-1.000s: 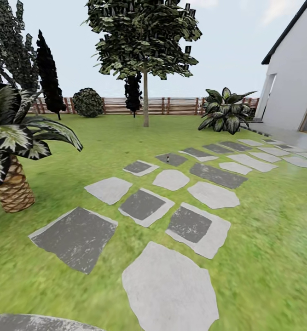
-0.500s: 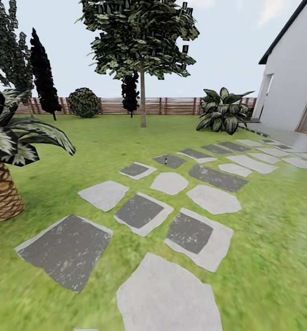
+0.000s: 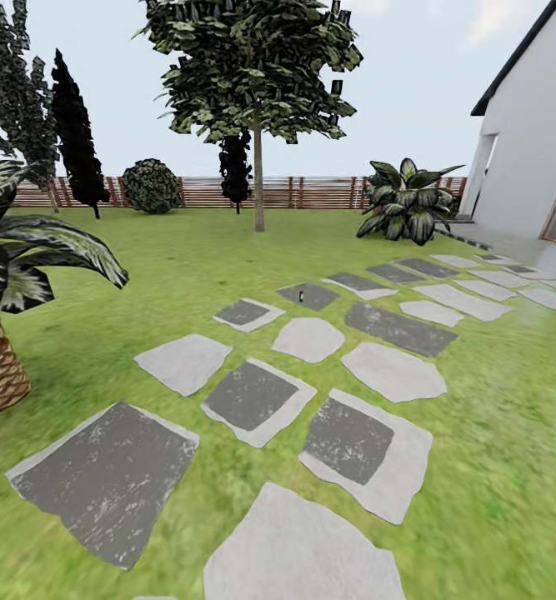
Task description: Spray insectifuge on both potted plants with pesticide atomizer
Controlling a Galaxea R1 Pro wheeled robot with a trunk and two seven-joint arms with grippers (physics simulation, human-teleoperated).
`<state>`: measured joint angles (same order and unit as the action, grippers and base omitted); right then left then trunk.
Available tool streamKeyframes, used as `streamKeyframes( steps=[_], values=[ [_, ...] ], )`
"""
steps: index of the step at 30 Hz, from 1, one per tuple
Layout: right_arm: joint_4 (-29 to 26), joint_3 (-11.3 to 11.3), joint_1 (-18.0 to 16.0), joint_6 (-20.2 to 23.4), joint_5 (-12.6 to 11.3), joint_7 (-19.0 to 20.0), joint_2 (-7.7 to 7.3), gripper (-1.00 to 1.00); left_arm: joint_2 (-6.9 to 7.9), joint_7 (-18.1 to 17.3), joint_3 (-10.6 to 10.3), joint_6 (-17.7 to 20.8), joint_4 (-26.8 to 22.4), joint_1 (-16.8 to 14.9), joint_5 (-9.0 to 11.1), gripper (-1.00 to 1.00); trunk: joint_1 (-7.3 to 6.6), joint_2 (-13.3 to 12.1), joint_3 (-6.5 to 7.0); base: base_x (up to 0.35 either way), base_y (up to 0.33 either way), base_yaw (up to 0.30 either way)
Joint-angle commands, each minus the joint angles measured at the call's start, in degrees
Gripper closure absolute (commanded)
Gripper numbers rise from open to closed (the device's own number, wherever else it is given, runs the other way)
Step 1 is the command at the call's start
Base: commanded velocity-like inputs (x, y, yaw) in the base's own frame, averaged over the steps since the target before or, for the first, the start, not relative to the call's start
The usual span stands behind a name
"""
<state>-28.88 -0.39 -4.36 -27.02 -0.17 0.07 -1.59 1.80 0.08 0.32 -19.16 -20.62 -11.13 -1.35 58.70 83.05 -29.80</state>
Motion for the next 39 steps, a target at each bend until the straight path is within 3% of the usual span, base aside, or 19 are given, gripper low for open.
streamKeyframes(
  steps=[1, 12, 39],
  values=[
    [0.04, 0.01, -0.03, -0.16, 0.01, 0.01, 0.0, -1.0, 0.02, 0.01, 0.03, -0.19, 0.04, -0.03, -0.14, -1.0, 0.03, 0.02, -0.06, 0.339, 0.0, 0.0],
    [0.05, 0.21, -0.03, -0.19, 0.08, 0.02, 0.0, -1.0, 1.07, 0.01, 0.04, -0.24, -0.04, -0.06, 0.24, -1.0, 0.03, 0.02, -0.06, 0.339, 0.0, 0.0],
    [0.12, 0.21, -0.03, -0.23, 0.17, -0.16, -0.08, -1.0, 1.04, 0.01, -0.05, -0.27, 0.01, -0.04, -0.14, -1.0, 0.03, 0.02, -0.06, 0.339, 0.0, 0.0]
  ],
)
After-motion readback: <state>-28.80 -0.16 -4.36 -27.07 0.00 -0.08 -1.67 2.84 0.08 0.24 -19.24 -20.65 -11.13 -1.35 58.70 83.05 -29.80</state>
